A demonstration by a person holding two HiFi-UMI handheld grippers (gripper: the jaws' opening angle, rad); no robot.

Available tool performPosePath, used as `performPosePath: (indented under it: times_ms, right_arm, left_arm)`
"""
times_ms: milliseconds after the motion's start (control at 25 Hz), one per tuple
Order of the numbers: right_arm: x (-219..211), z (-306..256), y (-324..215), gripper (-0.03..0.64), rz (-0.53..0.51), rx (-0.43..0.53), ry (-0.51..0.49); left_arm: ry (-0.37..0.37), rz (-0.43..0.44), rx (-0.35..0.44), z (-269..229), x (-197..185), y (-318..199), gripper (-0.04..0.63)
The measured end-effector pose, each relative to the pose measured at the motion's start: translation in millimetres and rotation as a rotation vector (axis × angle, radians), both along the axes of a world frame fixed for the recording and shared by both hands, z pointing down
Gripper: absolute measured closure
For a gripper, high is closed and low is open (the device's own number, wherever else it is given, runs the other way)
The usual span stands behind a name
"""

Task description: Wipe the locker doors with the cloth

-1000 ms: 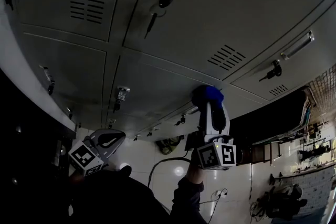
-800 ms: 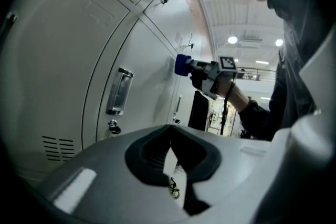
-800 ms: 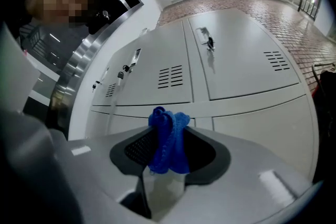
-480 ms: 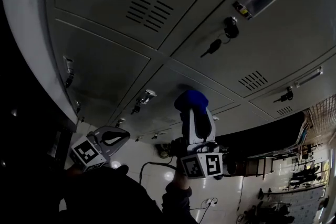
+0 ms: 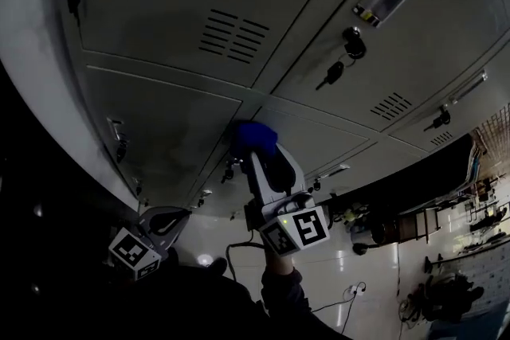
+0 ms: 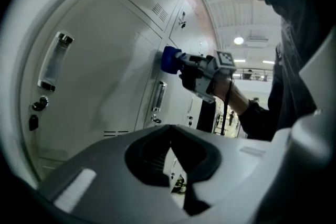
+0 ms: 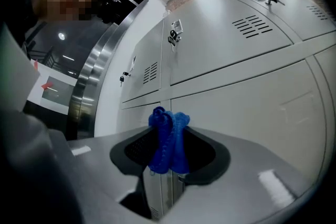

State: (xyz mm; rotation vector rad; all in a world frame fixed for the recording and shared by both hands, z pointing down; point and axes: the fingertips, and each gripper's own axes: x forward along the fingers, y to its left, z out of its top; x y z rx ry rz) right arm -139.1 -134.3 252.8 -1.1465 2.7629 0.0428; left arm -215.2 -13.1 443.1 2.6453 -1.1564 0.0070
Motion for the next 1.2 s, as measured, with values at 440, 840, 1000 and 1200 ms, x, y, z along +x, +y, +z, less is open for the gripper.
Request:
performPosePath:
  times_ms: [440, 840, 1000, 1200]
  right_arm:
    - [14, 9, -12, 0.457, 0.063, -0.006, 0.005]
    - [74, 15, -23, 0.457, 0.115, -0.005, -0.001]
    - [110, 19, -29, 0.457, 0.146, -0.015, -0.02]
    - [154, 21, -34, 0.457, 0.185, -0.013, -0.022]
  left_arm:
    - [-0.014, -0.024, -0.002, -1, -12, 10, 0.595]
    - [-0.019, -0.014, -0.017, -1, 30, -1, 0.595]
    - [-0.024, 0.005, -0.025, 0, 58, -8, 0.595]
    - [-0.03, 0.041, -0.031, -1, 97, -16, 0.595]
